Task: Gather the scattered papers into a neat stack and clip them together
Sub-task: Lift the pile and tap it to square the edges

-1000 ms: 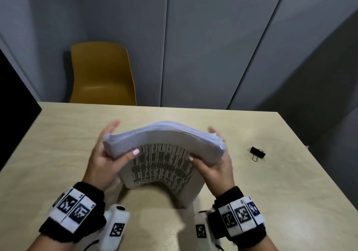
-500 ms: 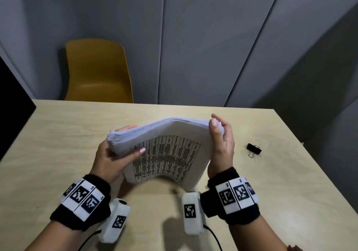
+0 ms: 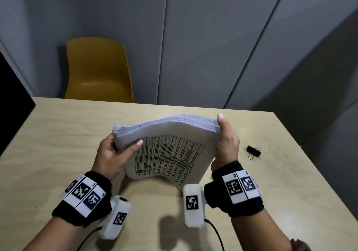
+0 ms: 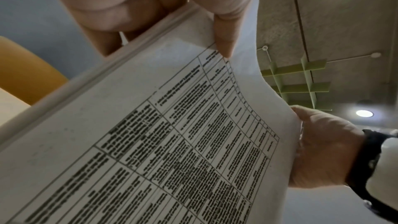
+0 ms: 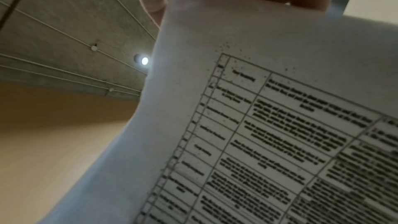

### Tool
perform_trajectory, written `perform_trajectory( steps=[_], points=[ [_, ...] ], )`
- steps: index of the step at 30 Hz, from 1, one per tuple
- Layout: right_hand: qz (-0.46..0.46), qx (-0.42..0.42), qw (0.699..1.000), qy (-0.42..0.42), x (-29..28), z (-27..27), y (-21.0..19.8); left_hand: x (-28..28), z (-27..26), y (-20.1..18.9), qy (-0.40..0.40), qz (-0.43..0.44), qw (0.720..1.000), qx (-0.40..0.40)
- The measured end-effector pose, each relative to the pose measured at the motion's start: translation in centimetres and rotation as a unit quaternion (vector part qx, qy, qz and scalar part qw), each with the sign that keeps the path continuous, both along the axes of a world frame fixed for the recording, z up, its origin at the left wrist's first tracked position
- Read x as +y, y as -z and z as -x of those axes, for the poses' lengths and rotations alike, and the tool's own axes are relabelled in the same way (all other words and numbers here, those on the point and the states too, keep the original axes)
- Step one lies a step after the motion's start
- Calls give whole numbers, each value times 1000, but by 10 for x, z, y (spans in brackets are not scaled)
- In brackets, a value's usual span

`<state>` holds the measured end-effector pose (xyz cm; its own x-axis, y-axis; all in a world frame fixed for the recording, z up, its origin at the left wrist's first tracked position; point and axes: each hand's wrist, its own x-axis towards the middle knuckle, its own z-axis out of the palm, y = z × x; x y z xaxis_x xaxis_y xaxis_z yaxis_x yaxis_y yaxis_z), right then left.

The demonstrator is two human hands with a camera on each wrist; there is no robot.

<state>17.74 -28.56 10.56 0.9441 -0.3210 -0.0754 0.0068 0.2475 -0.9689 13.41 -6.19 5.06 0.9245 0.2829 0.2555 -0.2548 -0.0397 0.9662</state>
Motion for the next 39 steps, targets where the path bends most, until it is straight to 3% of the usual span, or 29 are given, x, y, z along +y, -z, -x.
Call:
perform_trajectory(
  steps=[7,10,16,22,32,39],
  points=[
    [6,3,1000,5,5,1,-3,2,1,0,3,2,1000,14],
    [3,-10,1000,-18,6,1,-2,-5,5,-10,-3,-10,1000,-17],
    [12,-44,998,-50,9,10,-2,-34,10,-45,-113,48,989,-79],
    [15,-46,997,-61,9,14,-3,-30,-14,-51,-235,101,967,6],
    [24,-57,995,-74,7,13,0,-29,-16,-52,-224,134,965,17],
    [-1,-59,998,-38,8,11,2,-29,-18,-52,-219,140,965,22]
  ],
)
